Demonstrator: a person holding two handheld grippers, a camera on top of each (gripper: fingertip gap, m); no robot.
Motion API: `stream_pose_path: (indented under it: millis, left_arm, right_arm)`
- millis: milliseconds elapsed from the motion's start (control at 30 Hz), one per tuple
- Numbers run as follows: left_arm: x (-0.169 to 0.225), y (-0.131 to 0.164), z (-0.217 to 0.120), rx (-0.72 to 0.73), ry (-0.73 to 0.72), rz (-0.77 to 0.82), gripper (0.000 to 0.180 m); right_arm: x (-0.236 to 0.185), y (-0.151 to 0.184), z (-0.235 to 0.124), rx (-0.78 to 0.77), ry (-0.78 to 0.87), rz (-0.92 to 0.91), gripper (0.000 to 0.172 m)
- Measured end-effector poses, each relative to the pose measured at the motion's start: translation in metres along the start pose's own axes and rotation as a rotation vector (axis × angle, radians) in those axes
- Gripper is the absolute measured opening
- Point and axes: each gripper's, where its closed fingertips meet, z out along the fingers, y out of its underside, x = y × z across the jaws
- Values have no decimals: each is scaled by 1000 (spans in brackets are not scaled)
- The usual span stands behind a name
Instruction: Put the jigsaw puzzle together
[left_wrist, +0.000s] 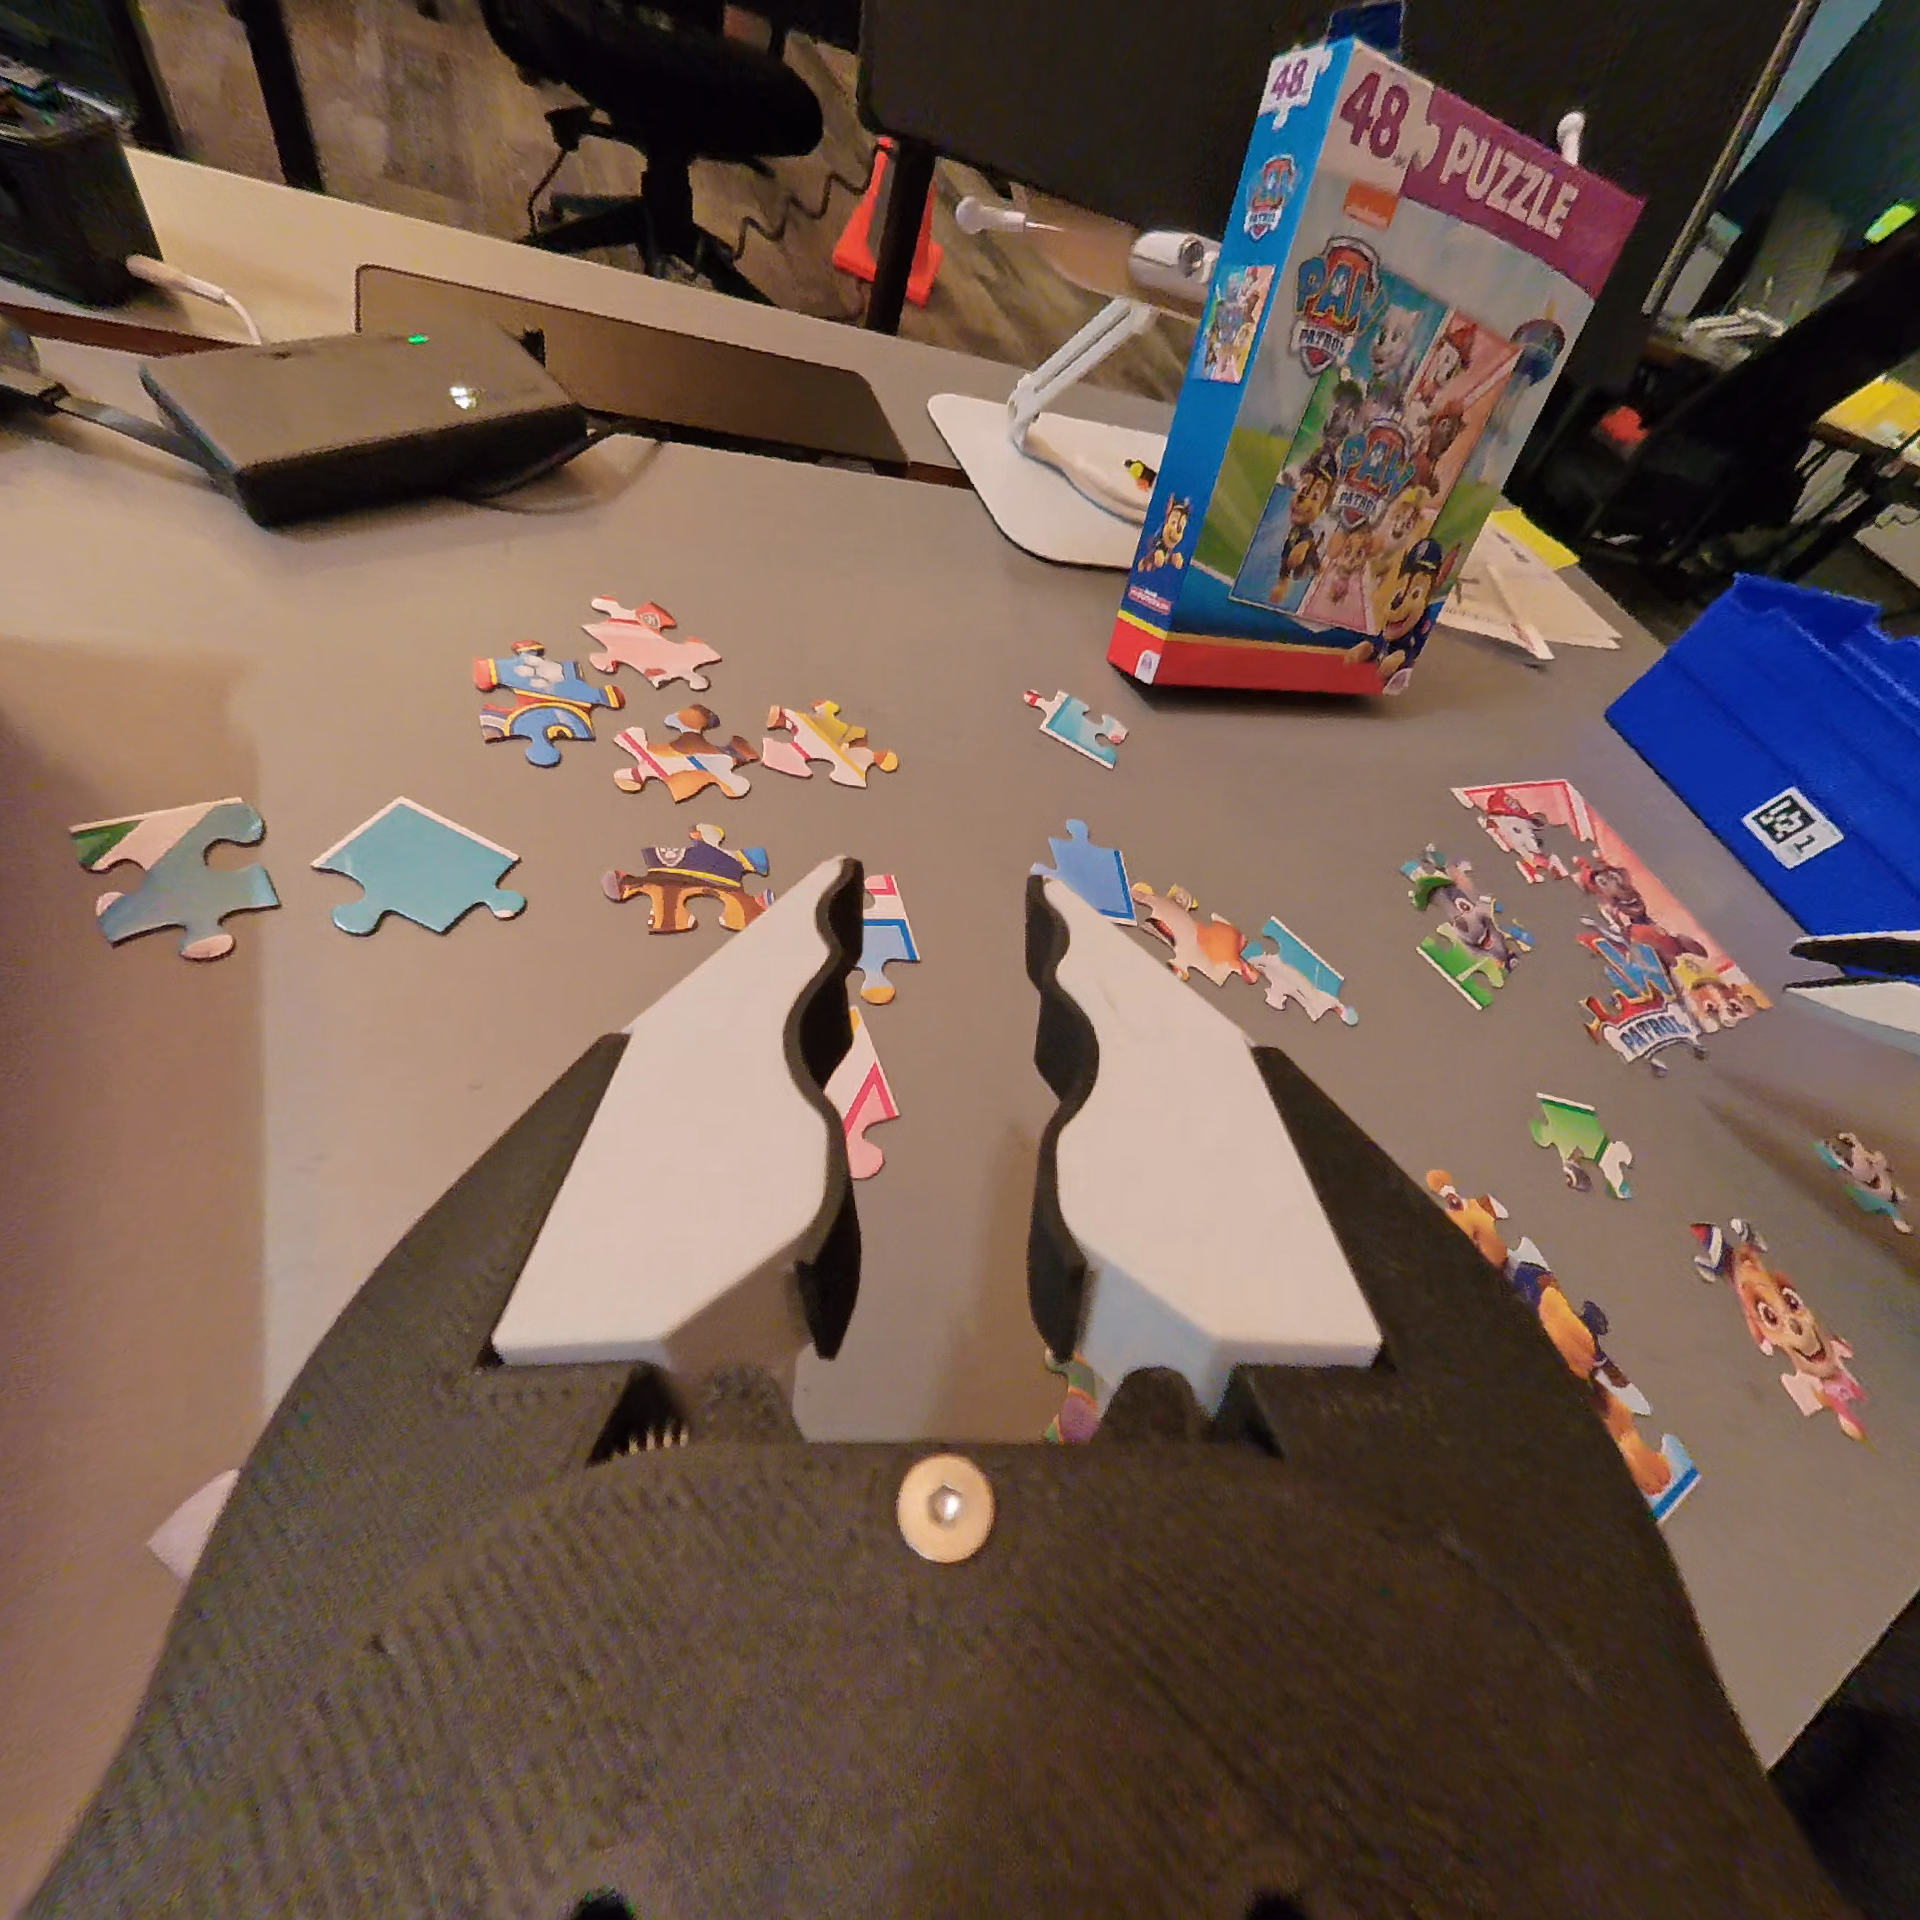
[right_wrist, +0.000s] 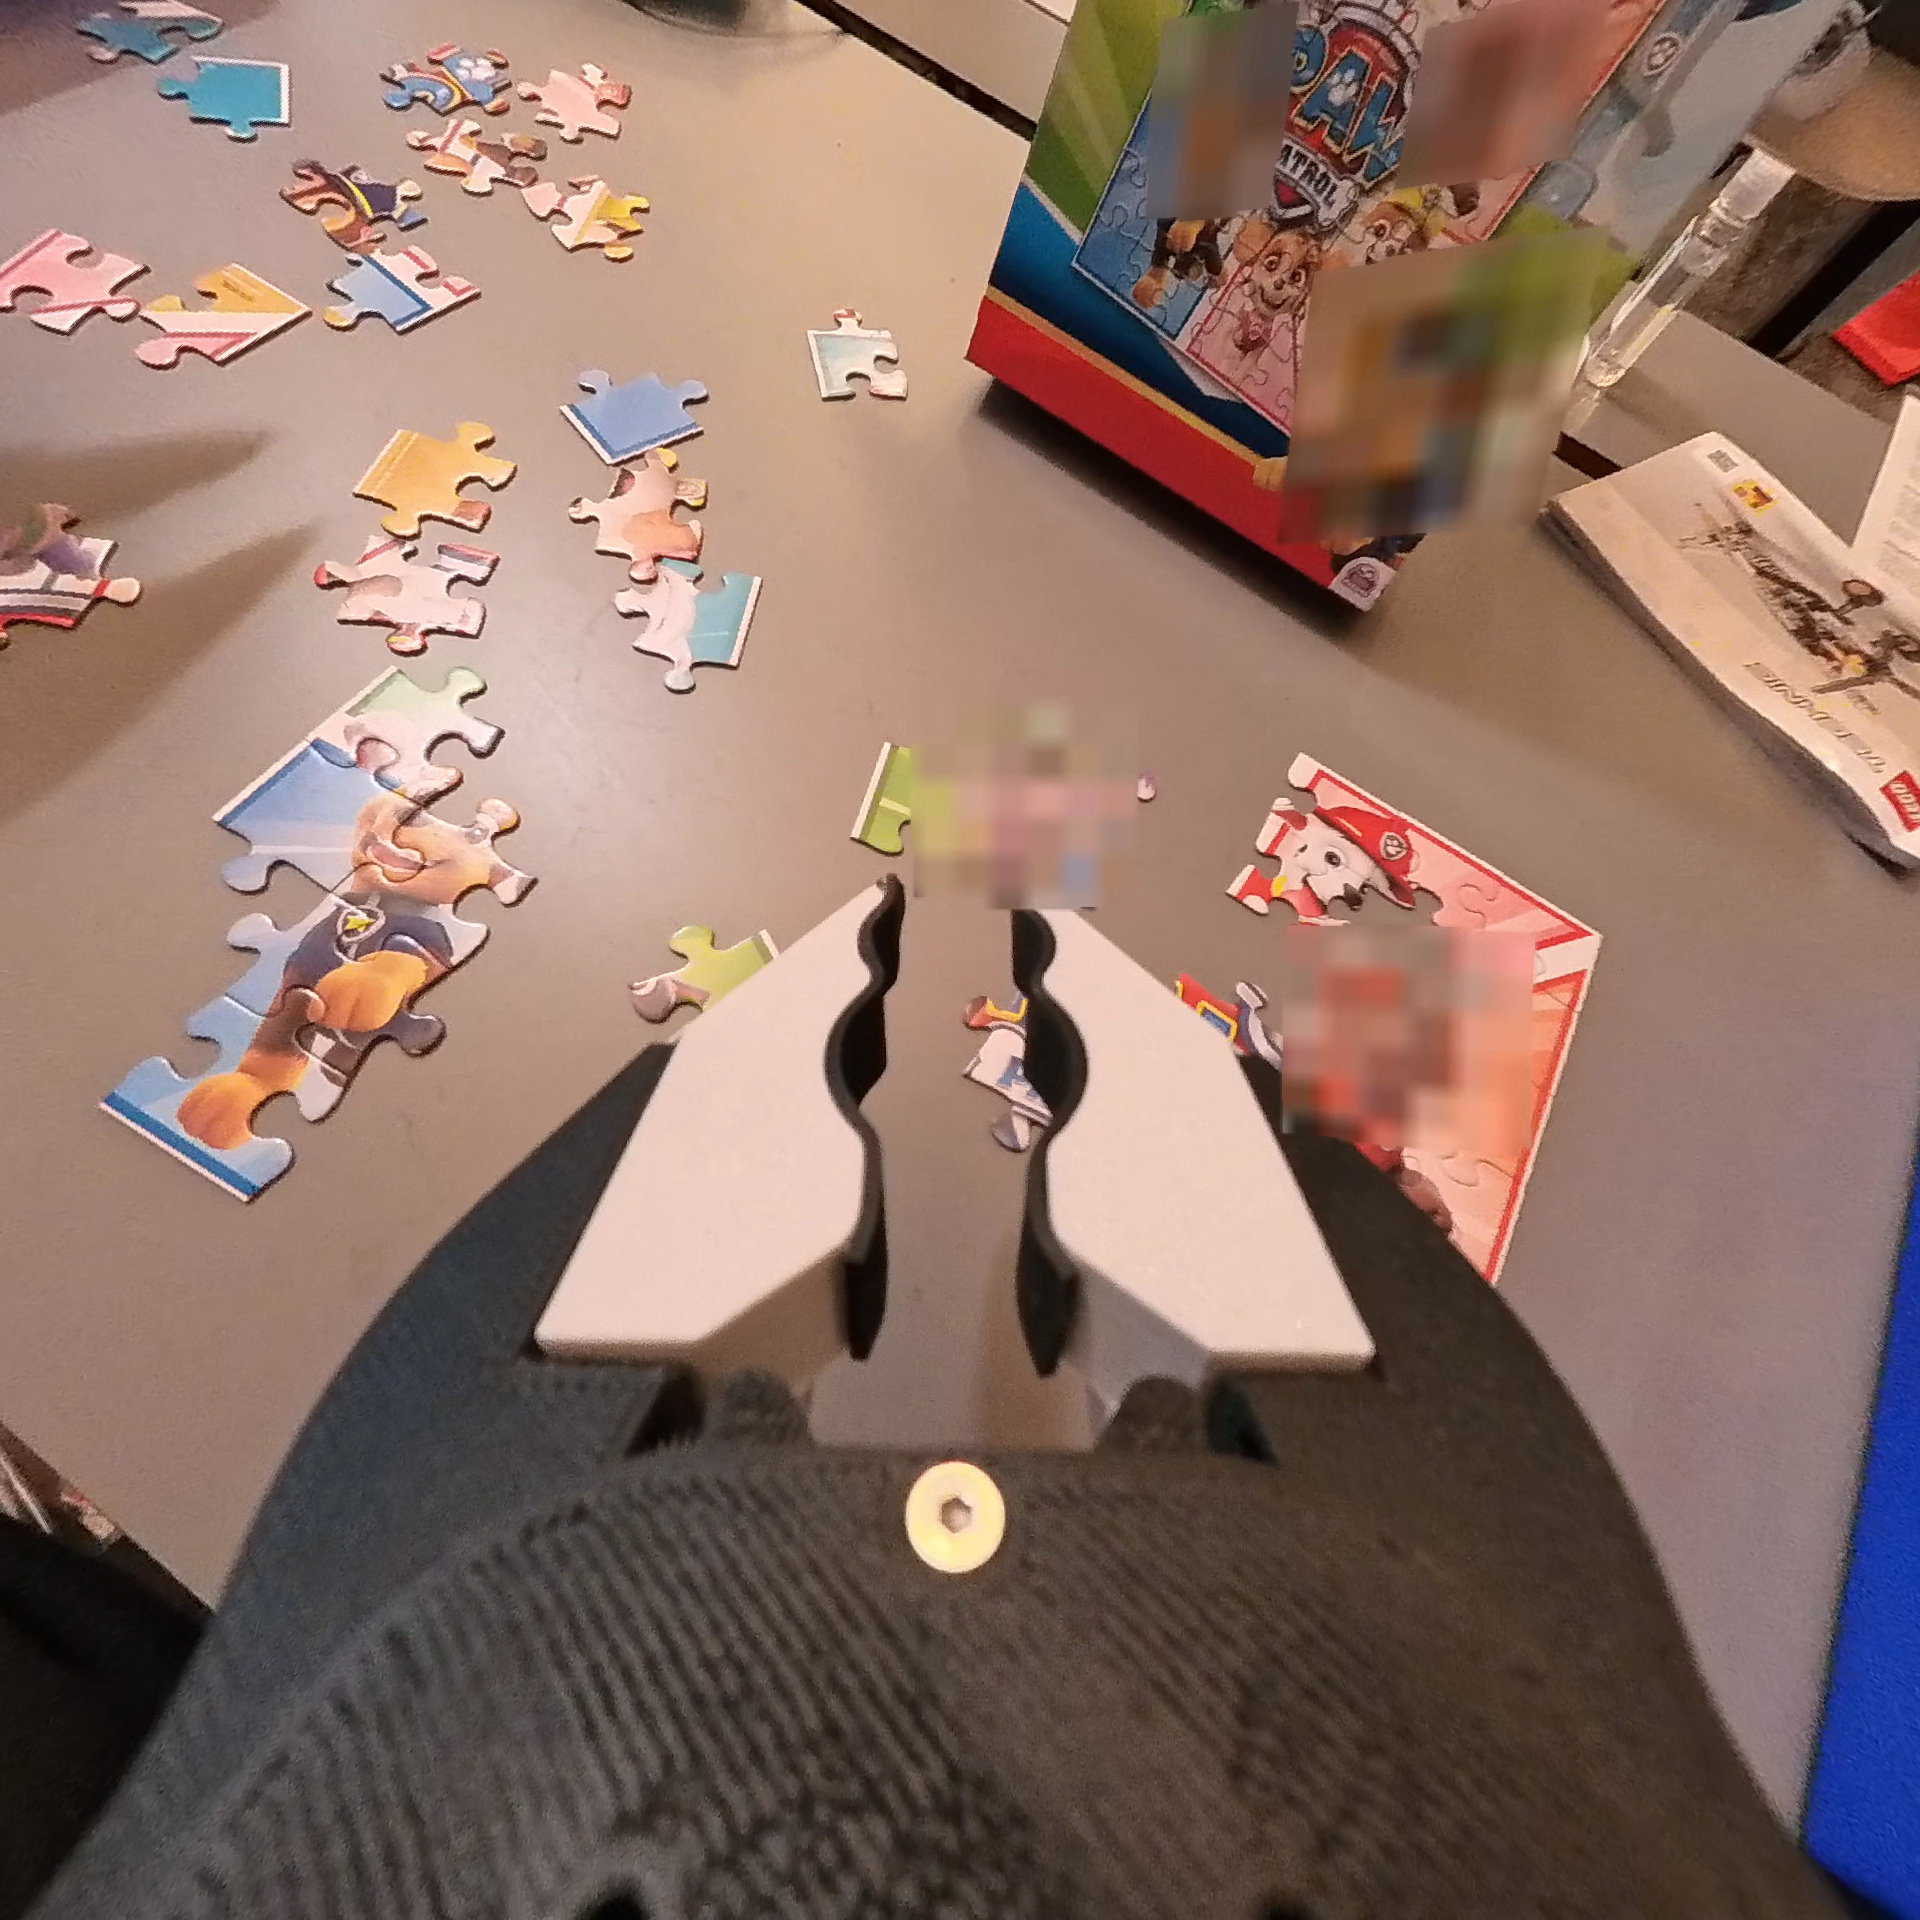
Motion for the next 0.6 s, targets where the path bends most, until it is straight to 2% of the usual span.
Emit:
stream_pose_path:
  millis: [600]
  left_arm:
    - [6,8,7,-40,27,7,29]
  right_arm:
    - [-1,-1,-1,-1,4,-10,20]
